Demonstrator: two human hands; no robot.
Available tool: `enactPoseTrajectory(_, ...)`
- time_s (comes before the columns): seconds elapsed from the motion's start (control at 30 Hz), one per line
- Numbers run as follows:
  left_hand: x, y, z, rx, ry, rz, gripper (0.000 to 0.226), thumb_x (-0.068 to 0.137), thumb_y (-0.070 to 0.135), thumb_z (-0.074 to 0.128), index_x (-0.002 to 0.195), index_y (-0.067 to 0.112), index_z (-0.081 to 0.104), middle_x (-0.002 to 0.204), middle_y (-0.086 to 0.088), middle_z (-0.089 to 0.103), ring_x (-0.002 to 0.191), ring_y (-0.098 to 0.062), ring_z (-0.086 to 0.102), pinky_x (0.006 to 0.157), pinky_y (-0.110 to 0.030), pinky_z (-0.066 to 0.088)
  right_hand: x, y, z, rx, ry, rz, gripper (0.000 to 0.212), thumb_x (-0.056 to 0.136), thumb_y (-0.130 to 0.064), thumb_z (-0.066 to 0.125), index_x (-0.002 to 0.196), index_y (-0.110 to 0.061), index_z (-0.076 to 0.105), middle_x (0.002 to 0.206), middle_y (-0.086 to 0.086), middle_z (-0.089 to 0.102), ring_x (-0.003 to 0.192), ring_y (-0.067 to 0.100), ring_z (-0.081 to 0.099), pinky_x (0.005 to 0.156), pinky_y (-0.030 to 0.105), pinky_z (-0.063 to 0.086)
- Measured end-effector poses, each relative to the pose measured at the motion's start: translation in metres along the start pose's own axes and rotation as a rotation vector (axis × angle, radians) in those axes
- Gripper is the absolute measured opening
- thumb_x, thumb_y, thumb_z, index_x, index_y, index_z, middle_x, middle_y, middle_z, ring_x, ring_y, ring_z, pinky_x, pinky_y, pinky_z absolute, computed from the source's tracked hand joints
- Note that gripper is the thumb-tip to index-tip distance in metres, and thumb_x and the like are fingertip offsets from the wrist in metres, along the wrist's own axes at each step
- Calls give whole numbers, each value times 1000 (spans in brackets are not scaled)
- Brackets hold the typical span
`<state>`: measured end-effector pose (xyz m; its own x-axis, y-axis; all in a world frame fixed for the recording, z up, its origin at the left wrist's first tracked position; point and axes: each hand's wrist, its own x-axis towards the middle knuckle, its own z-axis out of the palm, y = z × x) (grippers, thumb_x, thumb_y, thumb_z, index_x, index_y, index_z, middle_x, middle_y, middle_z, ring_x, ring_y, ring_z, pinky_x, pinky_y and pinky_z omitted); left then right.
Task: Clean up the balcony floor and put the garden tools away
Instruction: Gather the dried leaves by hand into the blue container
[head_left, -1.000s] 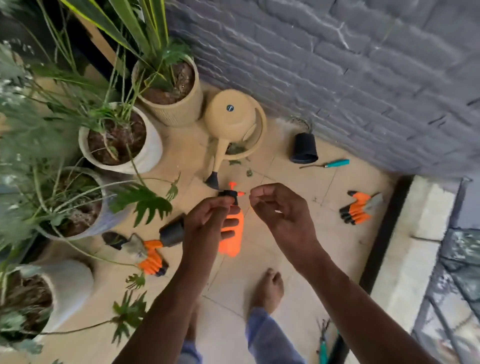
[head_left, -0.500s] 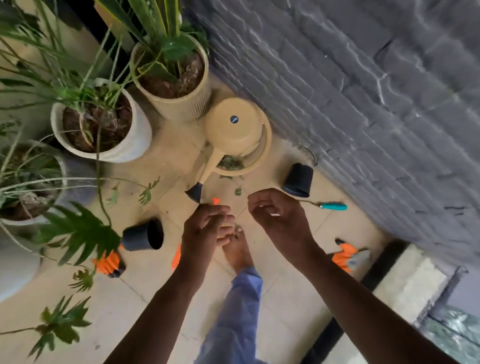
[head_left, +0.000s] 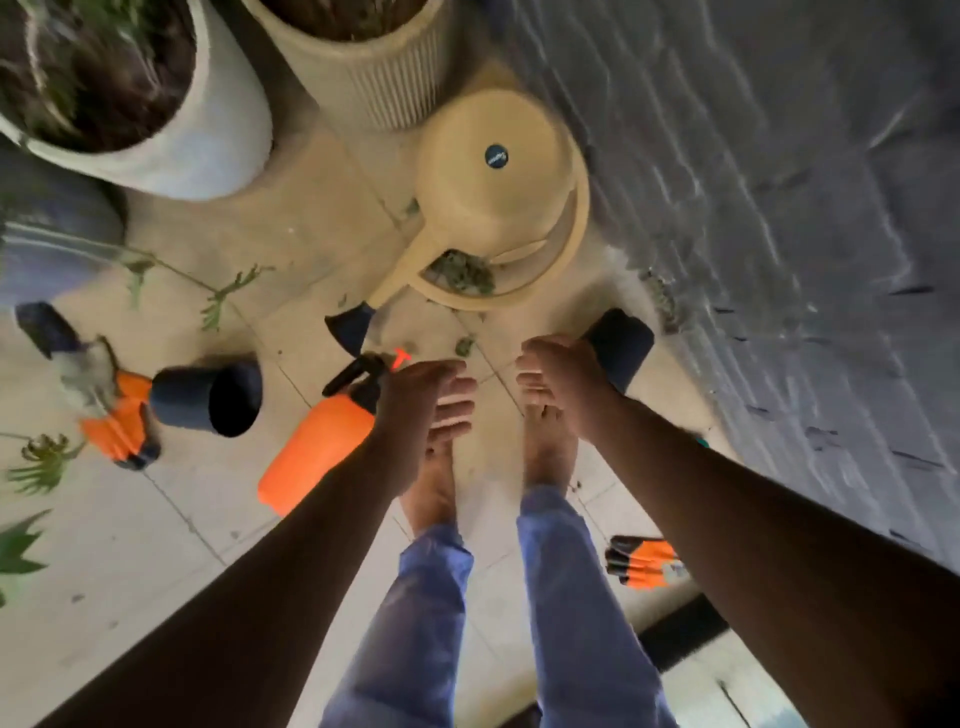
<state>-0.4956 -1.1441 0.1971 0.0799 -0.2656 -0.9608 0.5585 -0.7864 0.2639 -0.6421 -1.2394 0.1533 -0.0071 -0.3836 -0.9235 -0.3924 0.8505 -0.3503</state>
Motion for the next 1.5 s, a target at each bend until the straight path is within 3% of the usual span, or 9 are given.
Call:
enactPoseTrajectory(0.13,61,2,13,-198,63,-48,36,109,25,44,138,9,57,134,-12,66,121,-35,64,100,-47,54,72,-6,-1,196,-68,201,14,105,-18,49,102,-9,59,127,19,63,111,36,64,100,49,54)
enactPoseTrajectory(0.3,115,4,34,-282,135,-64,13,106,19,48,106,16,61,131,-11,66,119,-35,65,96,-48,57,133,-16,10,27,-52,188,30,106,-10,41,131,0,55,137,26,60,121,42,63,90,45,55)
enactPoseTrajectory(0.53,142,22,43,-333,176,69,33,109,23,42,137,30,58,122,2,70,105,-25,72,91,-43,61,156,-43,23,-138,-129,-2,44,100,-2,50,143,2,47,135,23,61,110,32,69,66,28,57)
enactPoseTrajectory(0.73,147,52,43,-349,192,118,34,110,19,36,137,24,56,125,-2,68,113,-24,67,86,-37,60,160,-28,12,-81,-71,-61,67,93,9,46,142,-36,39,132,6,62,107,16,66,75,32,61)
enactPoseTrajectory(0.8,152,54,43,-286,208,130,31,108,17,40,132,19,60,123,-2,68,113,-22,66,86,-38,60,165,-17,10,-268,-86,-134,73,93,2,51,149,-41,33,145,6,53,120,19,59,87,35,57)
enactPoseTrajectory(0.9,158,47,41,-228,227,121,27,106,18,47,124,17,67,121,-1,70,115,-20,64,92,-42,59,174,6,11,-965,-71,-463,75,96,-20,59,160,-31,23,164,9,28,148,29,32,112,41,39)
enactPoseTrajectory(1.03,161,25,34,-201,260,114,28,105,16,44,113,16,71,116,-5,74,112,-21,65,96,-44,57,191,30,25,-1556,3,-889,88,92,-47,62,162,-21,15,165,19,18,151,39,20,118,54,33)
enactPoseTrajectory(1.3,178,-40,-9,-143,303,52,33,102,7,40,96,20,68,107,-5,73,103,-21,63,95,-47,54,241,9,78,-1710,136,-1122,89,93,-66,42,162,-16,16,167,28,7,153,50,9,122,64,14)
enactPoseTrajectory(1.5,176,-59,-24,-199,220,23,20,99,18,47,97,20,68,106,-7,71,98,-25,63,85,-41,54,244,-1,119,-1717,147,-1084,83,91,-64,40,160,-21,25,165,25,18,150,51,18,120,67,12)
